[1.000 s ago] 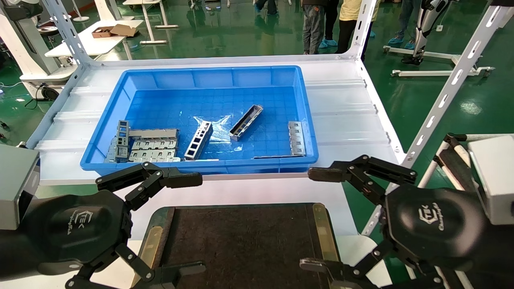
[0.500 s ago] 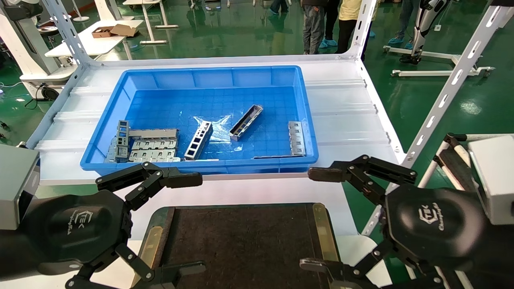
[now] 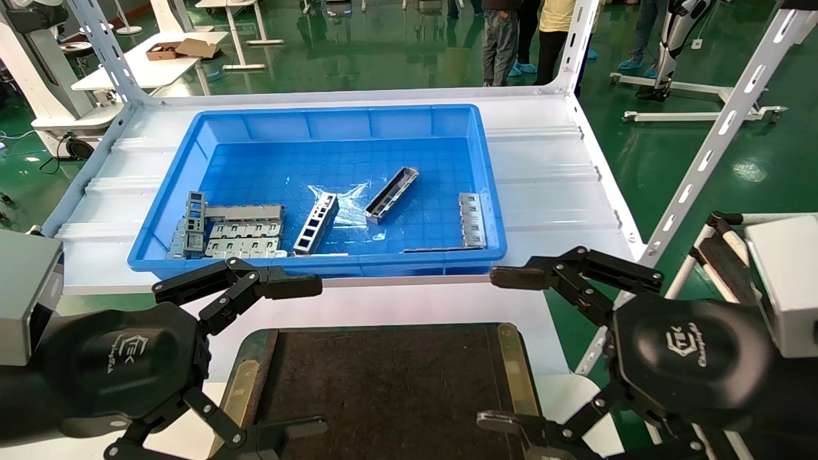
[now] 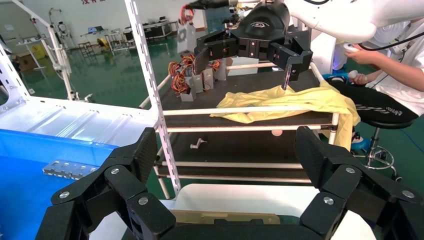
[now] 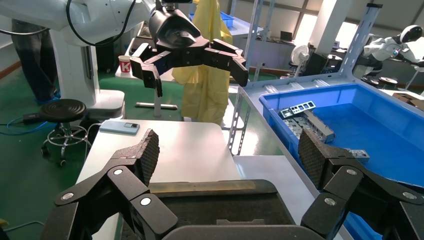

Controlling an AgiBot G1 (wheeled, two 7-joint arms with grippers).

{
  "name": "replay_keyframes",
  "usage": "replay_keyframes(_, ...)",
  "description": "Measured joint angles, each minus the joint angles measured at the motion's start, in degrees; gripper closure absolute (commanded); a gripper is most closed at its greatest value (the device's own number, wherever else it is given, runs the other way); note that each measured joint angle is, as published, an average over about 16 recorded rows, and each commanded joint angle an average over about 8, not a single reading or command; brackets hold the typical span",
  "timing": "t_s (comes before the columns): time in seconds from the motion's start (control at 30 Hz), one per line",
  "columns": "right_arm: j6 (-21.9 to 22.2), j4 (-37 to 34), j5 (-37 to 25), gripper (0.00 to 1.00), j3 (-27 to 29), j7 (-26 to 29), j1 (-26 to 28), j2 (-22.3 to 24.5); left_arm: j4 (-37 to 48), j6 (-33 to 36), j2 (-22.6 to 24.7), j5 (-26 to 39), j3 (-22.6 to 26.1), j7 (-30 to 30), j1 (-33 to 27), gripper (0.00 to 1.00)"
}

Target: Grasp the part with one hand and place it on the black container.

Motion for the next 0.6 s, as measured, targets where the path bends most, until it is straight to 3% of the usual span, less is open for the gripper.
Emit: replay_keyframes(0.6, 0.00, -0.01, 0.00, 0.00, 0.00, 0.00, 0.00, 0.00, -0.06, -0.07, 0.03, 0.04, 0.01, -0.04, -0.02, 0.00)
